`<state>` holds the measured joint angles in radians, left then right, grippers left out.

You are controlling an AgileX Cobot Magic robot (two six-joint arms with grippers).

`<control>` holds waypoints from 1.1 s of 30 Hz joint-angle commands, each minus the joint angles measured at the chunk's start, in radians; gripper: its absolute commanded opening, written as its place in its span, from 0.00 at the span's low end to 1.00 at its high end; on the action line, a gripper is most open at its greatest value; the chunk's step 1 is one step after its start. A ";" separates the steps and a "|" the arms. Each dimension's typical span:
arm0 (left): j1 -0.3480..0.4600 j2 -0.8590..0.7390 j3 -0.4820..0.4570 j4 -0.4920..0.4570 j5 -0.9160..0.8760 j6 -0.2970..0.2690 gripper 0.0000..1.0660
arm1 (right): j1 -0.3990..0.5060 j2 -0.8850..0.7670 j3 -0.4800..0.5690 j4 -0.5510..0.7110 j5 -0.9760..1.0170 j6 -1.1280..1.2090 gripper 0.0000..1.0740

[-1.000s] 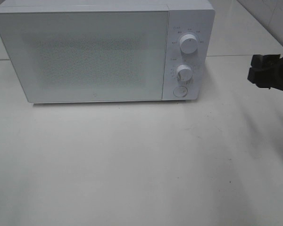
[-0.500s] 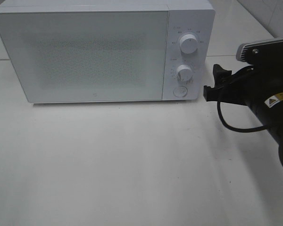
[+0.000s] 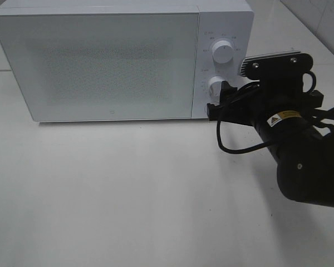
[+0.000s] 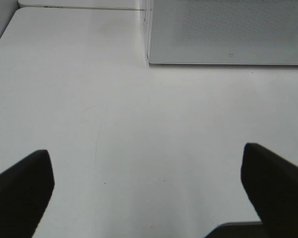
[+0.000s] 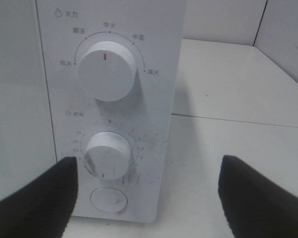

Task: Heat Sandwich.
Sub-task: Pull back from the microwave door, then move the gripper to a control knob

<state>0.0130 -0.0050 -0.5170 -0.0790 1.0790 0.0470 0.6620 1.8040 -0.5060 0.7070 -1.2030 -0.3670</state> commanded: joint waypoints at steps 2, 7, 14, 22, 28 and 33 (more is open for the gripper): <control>0.003 -0.017 0.002 -0.002 -0.009 0.001 0.91 | 0.043 0.051 -0.057 0.028 -0.031 0.003 0.71; 0.003 -0.017 0.002 -0.002 -0.009 0.001 0.91 | 0.083 0.098 -0.099 0.049 -0.023 0.021 0.71; 0.003 -0.017 0.002 -0.002 -0.009 0.001 0.91 | 0.090 0.130 -0.117 0.049 -0.026 0.054 0.71; 0.003 -0.017 0.002 -0.002 -0.009 0.001 0.91 | 0.090 0.130 -0.117 0.080 -0.025 0.054 0.71; 0.003 -0.017 0.002 -0.002 -0.009 0.001 0.91 | 0.083 0.130 -0.117 0.082 -0.032 0.055 0.71; 0.003 -0.017 0.002 -0.002 -0.009 0.001 0.91 | 0.038 0.148 -0.147 0.063 -0.006 0.078 0.71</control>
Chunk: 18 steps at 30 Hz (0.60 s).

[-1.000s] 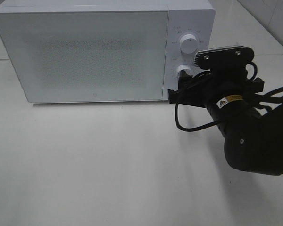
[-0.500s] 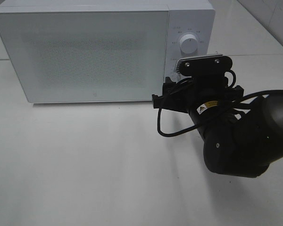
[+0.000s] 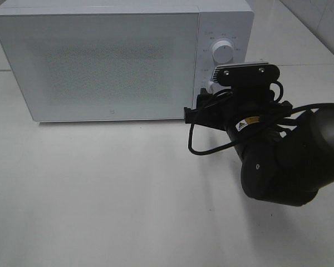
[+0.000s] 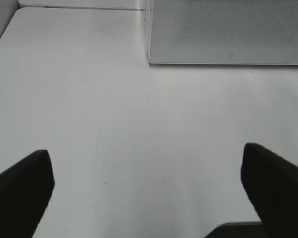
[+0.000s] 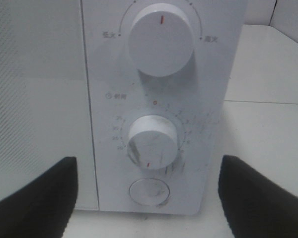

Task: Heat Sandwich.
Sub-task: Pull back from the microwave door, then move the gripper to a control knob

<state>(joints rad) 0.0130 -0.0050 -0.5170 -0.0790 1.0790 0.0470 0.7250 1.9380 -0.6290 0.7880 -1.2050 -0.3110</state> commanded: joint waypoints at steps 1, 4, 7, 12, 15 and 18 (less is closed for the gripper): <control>0.003 -0.017 0.002 -0.002 -0.009 0.001 0.91 | -0.035 0.023 -0.035 -0.026 -0.003 0.030 0.71; 0.003 -0.017 0.002 -0.002 -0.009 0.001 0.91 | -0.051 0.037 -0.053 -0.043 0.002 0.036 0.71; 0.003 -0.017 0.002 -0.002 -0.009 0.001 0.91 | -0.068 0.060 -0.082 -0.071 0.005 0.036 0.71; 0.003 -0.017 0.002 -0.002 -0.009 0.001 0.91 | -0.086 0.092 -0.120 -0.085 0.014 0.037 0.71; 0.003 -0.017 0.002 -0.002 -0.009 0.001 0.91 | -0.098 0.123 -0.147 -0.106 0.037 0.055 0.71; 0.003 -0.017 0.002 -0.002 -0.009 0.001 0.91 | -0.109 0.146 -0.168 -0.116 0.048 0.073 0.71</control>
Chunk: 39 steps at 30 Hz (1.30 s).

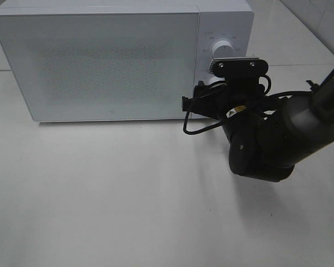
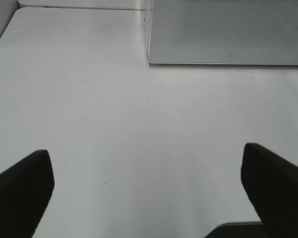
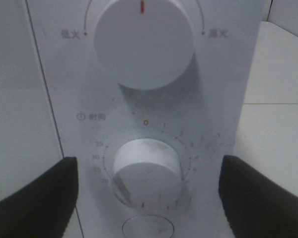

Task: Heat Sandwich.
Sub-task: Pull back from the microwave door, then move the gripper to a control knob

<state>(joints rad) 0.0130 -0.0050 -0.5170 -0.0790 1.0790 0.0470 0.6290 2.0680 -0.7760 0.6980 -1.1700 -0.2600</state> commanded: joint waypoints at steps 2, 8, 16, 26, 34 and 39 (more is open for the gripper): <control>0.003 -0.017 0.002 -0.002 -0.009 0.001 0.91 | -0.013 0.024 -0.029 -0.028 0.014 0.022 0.71; 0.003 -0.017 0.002 -0.001 -0.009 0.001 0.91 | -0.013 0.063 -0.057 -0.027 0.010 0.022 0.71; 0.003 -0.017 0.002 -0.001 -0.009 0.001 0.91 | -0.013 0.064 -0.057 -0.013 -0.034 0.022 0.71; 0.003 -0.017 0.002 -0.001 -0.009 0.001 0.91 | -0.012 0.061 -0.057 -0.008 -0.076 0.019 0.71; 0.003 -0.017 0.002 -0.001 -0.009 0.001 0.91 | -0.012 0.061 -0.057 -0.005 -0.096 0.018 0.67; 0.003 -0.017 0.002 -0.001 -0.009 0.001 0.91 | -0.012 0.061 -0.057 -0.002 -0.112 0.018 0.54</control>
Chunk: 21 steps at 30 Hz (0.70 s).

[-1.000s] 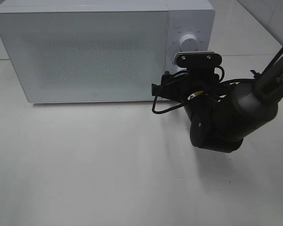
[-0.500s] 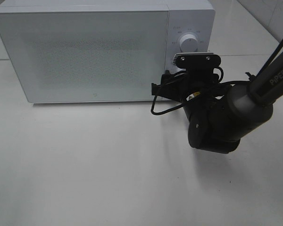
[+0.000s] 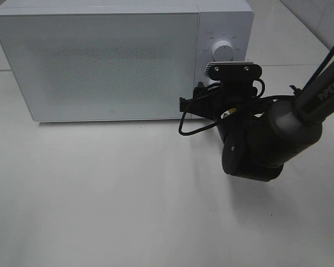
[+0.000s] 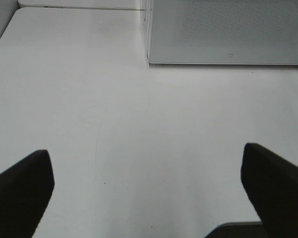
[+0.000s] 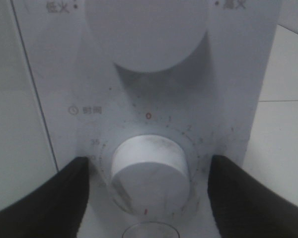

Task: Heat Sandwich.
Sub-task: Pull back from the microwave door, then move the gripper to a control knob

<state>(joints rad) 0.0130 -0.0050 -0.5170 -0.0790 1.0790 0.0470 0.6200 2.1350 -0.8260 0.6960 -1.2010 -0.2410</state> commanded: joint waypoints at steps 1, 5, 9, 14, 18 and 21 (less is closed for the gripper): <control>0.003 -0.017 0.002 -0.001 -0.009 0.001 0.91 | -0.003 -0.006 -0.007 0.000 -0.081 -0.001 0.54; 0.003 -0.017 0.002 -0.001 -0.009 0.001 0.91 | -0.003 -0.006 -0.007 0.001 -0.096 -0.001 0.33; 0.003 -0.017 0.002 -0.001 -0.009 0.001 0.91 | -0.003 -0.006 -0.007 0.001 -0.109 -0.019 0.07; 0.003 -0.017 0.002 -0.001 -0.009 0.001 0.91 | -0.003 -0.006 -0.007 0.001 -0.110 -0.028 0.00; 0.003 -0.017 0.002 -0.001 -0.009 0.001 0.91 | -0.003 -0.006 -0.007 0.001 -0.116 -0.028 0.02; 0.003 -0.017 0.002 -0.001 -0.009 0.001 0.91 | -0.003 -0.006 -0.007 -0.004 -0.116 -0.028 0.04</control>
<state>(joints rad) 0.0130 -0.0050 -0.5170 -0.0790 1.0790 0.0470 0.6200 2.1350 -0.8260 0.7000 -1.2010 -0.2620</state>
